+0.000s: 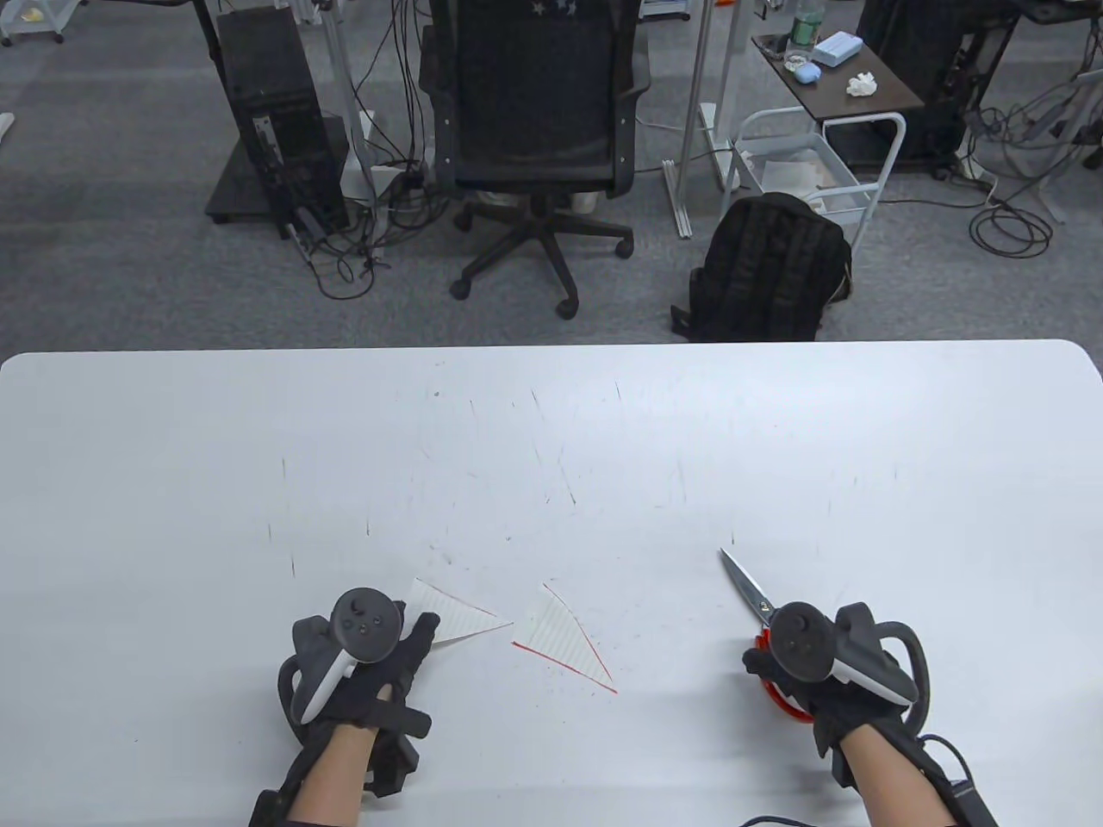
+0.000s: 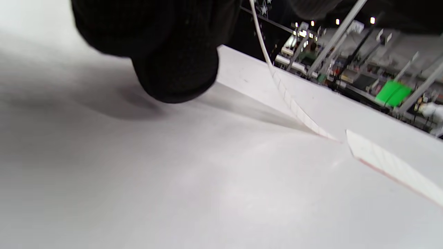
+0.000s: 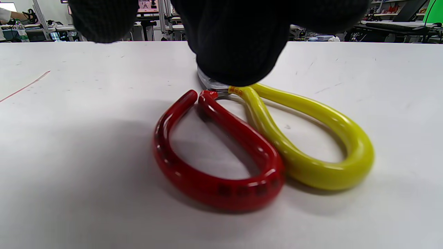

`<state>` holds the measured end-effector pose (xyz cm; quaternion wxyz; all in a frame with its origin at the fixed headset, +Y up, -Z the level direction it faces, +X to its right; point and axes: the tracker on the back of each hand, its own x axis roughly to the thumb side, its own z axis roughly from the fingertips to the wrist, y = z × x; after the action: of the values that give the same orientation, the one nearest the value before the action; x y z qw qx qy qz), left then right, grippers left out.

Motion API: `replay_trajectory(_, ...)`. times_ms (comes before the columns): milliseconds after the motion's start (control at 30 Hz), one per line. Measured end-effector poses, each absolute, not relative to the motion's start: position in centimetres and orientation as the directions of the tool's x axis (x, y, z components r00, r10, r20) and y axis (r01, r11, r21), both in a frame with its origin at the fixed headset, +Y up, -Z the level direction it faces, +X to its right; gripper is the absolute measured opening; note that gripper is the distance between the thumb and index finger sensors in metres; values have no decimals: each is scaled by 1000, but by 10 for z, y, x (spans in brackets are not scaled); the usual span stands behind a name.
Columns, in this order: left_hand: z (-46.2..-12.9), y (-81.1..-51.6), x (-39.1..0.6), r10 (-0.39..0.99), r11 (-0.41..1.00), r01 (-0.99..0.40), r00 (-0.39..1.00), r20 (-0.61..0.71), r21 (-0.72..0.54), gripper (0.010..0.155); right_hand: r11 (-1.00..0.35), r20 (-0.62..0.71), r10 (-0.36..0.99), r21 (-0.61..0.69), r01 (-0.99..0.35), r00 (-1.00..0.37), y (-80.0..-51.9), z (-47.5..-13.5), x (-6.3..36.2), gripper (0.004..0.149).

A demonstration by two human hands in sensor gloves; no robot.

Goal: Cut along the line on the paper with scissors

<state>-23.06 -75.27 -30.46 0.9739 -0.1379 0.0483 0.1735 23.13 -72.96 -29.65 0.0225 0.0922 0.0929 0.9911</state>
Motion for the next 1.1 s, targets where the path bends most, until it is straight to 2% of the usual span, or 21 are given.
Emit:
replay_trajectory(133,-304,-756,-231,243,837,-298,954,-177,-458,85,-978,166,71,203,-37,-984,-734,-298,234,65)
replay_trajectory(300,-303,-752,-230,90,848,-128,991,-99,-514,97,-978,149,80,203,-49,-986,-735,-299,237,65)
replay_trajectory(467,-302,-750,-228,103,859,-103,994,-27,-502,107,-978,149,90,201,-59,-985,-738,-301,237,65)
replay_trajectory(567,-300,-746,-229,42,903,-15,998,54,-428,109,-978,146,86,199,-56,-986,-739,-301,237,66)
replay_trajectory(633,-297,-740,-229,-32,944,56,996,78,-324,108,-982,147,86,180,-59,-985,-738,-301,238,67)
replay_trajectory(733,-289,-725,-230,-96,995,95,985,142,10,99,-994,166,73,95,-57,-983,-737,-300,238,75)
replay_trajectory(800,-282,-716,-230,-85,986,56,978,192,154,91,-998,181,56,26,-52,-982,-736,-300,239,79)
replay_trajectory(867,-277,-708,-231,-88,969,29,968,233,245,86,-998,195,35,-42,-44,-980,-734,-299,239,81)
replay_trajectory(967,-269,-701,-229,-83,954,-2,959,271,299,83,-987,235,9,-152,-46,-972,-730,-298,238,83)
replay_trajectory(1100,-268,-701,-224,-99,953,6,952,291,303,83,-984,256,17,-167,-62,-966,-728,-297,238,84)
